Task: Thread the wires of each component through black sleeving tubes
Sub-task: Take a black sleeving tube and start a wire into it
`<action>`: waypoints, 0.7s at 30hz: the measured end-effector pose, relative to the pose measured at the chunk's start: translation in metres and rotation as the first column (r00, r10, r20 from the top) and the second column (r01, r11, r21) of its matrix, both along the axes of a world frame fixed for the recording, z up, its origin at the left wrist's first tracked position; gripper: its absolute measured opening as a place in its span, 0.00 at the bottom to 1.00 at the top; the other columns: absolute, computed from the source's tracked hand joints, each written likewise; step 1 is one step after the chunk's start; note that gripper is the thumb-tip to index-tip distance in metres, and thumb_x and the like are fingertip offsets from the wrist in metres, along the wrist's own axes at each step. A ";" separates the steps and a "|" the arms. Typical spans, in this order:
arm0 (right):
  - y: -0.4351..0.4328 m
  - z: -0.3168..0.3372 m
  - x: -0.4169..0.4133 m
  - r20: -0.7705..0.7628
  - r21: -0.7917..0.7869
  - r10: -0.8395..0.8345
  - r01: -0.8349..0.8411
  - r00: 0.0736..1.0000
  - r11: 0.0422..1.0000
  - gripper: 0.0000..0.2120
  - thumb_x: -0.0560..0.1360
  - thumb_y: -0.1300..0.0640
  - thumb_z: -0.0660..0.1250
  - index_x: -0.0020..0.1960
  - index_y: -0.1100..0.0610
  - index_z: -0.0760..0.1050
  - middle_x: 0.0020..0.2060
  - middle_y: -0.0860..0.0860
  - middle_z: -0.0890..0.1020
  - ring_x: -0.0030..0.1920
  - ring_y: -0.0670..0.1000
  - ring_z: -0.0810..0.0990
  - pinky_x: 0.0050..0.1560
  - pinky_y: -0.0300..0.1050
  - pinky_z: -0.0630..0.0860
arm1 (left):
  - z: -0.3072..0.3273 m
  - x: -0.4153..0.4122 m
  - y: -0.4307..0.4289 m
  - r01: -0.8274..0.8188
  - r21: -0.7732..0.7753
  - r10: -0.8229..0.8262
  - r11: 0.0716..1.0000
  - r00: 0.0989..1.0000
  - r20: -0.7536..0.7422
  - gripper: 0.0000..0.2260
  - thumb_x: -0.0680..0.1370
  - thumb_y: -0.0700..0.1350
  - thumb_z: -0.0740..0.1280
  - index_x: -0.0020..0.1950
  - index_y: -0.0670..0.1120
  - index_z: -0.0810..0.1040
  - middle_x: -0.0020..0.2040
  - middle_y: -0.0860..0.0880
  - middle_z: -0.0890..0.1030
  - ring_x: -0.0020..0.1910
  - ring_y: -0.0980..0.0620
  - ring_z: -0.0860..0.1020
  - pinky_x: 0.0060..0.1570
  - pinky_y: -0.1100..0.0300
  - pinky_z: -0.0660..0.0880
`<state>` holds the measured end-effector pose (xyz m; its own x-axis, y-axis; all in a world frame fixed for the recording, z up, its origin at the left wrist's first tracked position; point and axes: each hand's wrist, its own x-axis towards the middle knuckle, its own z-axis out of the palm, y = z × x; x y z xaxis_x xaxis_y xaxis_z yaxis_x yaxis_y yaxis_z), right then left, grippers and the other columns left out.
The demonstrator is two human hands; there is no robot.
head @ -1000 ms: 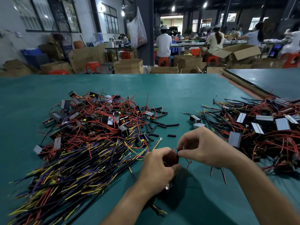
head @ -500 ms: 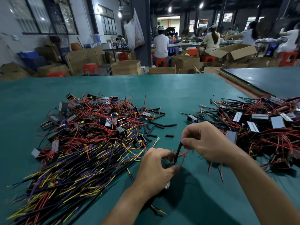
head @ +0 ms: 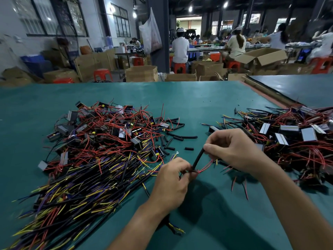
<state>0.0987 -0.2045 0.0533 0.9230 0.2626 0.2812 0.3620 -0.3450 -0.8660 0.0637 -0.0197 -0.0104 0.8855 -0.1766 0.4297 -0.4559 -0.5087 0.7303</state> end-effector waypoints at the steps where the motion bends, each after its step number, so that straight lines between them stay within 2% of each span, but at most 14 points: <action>1: 0.000 -0.001 0.000 -0.013 0.006 0.011 -0.011 1.000 1.000 0.08 0.73 0.64 0.72 0.36 0.58 0.80 0.28 0.52 0.82 0.29 0.48 0.78 0.32 0.39 0.75 | -0.002 0.000 0.000 0.003 0.003 -0.003 1.000 1.000 -0.005 0.05 0.74 0.39 0.71 0.38 0.45 0.80 0.36 0.56 0.77 0.37 0.60 0.74 0.40 0.66 0.70; 4: 0.003 -0.002 -0.001 -0.039 0.001 0.056 -0.056 0.998 0.998 0.08 0.73 0.64 0.73 0.36 0.57 0.80 0.28 0.52 0.81 0.29 0.49 0.77 0.33 0.40 0.74 | -0.004 0.001 0.001 0.005 -0.032 -0.008 0.999 0.995 -0.098 0.04 0.73 0.39 0.71 0.40 0.48 0.82 0.32 0.56 0.80 0.32 0.63 0.75 0.36 0.63 0.74; 7: 0.002 0.000 -0.001 -0.036 -0.023 0.090 -0.091 0.995 0.996 0.08 0.73 0.63 0.73 0.36 0.56 0.79 0.28 0.51 0.81 0.29 0.47 0.77 0.33 0.40 0.74 | -0.005 0.004 0.002 -0.002 -0.036 -0.002 0.999 0.995 -0.098 0.04 0.72 0.40 0.71 0.39 0.48 0.81 0.33 0.57 0.81 0.33 0.63 0.75 0.36 0.66 0.72; 10: 0.003 0.002 -0.003 -0.019 -0.068 0.095 -0.096 0.995 0.993 0.08 0.73 0.63 0.73 0.36 0.56 0.80 0.27 0.50 0.80 0.29 0.46 0.76 0.34 0.41 0.74 | -0.005 0.005 0.002 -0.010 -0.094 -0.004 0.996 0.990 -0.140 0.12 0.72 0.37 0.73 0.37 0.54 0.77 0.32 0.61 0.79 0.30 0.63 0.75 0.32 0.70 0.70; 12: 0.004 0.002 -0.004 0.012 -0.108 0.055 -0.053 0.998 0.993 0.07 0.72 0.62 0.74 0.36 0.57 0.80 0.28 0.52 0.80 0.29 0.47 0.75 0.34 0.45 0.73 | -0.005 0.003 0.000 0.007 -0.130 -0.032 0.991 0.980 -0.194 0.14 0.72 0.38 0.74 0.40 0.56 0.75 0.33 0.58 0.81 0.27 0.64 0.75 0.28 0.70 0.69; 17: 0.010 0.003 -0.008 0.048 -0.143 -0.015 0.022 0.999 0.990 0.05 0.71 0.60 0.76 0.36 0.57 0.82 0.31 0.54 0.83 0.31 0.45 0.76 0.36 0.46 0.75 | -0.003 0.000 -0.001 0.064 -0.118 -0.082 0.991 0.984 -0.157 0.05 0.70 0.43 0.75 0.42 0.46 0.80 0.36 0.51 0.83 0.35 0.55 0.79 0.36 0.64 0.74; 21: 0.009 0.006 -0.009 0.020 -0.153 0.018 -0.015 1.000 0.988 0.08 0.73 0.62 0.74 0.35 0.57 0.80 0.27 0.49 0.79 0.29 0.44 0.74 0.34 0.40 0.73 | -0.001 0.001 0.000 0.063 -0.153 -0.089 0.986 0.981 -0.171 0.04 0.71 0.41 0.74 0.38 0.47 0.81 0.35 0.52 0.82 0.34 0.59 0.77 0.37 0.61 0.75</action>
